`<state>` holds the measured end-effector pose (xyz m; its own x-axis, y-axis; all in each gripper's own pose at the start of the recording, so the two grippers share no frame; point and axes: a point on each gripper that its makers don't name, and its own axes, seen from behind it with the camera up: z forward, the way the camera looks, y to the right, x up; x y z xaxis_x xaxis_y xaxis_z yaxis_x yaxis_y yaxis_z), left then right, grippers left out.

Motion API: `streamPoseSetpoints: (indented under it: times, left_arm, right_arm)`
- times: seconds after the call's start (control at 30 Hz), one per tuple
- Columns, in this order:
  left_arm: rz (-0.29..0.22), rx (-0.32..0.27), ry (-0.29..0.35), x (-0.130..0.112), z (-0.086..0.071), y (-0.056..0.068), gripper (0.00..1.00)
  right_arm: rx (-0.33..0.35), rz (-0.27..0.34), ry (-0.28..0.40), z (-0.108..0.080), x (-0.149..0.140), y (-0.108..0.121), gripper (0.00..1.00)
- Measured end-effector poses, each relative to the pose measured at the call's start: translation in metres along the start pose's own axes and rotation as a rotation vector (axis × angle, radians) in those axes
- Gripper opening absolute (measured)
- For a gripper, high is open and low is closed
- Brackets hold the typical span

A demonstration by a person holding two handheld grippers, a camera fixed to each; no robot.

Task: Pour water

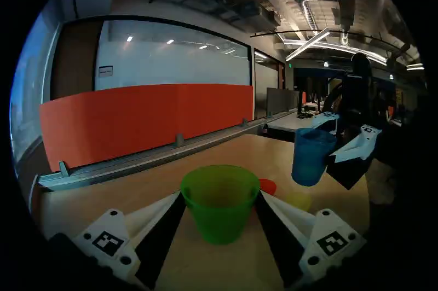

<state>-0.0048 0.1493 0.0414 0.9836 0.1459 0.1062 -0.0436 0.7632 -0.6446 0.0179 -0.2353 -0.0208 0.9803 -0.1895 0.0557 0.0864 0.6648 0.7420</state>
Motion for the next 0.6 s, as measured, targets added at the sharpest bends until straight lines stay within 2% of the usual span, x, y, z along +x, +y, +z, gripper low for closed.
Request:
streamPoseSetpoints:
  times: [0.2,0.6]
  left_arm:
    - [0.001,-0.007,0.007,0.001,-0.001,0.004,0.86]
    - [0.010,-0.035,0.023,0.004,-0.006,0.018,0.86]
  right_arm:
    - [0.001,0.011,0.045,-0.002,0.010,0.000,0.89]
    - [0.005,-0.008,0.069,-0.006,0.018,0.002,0.89]
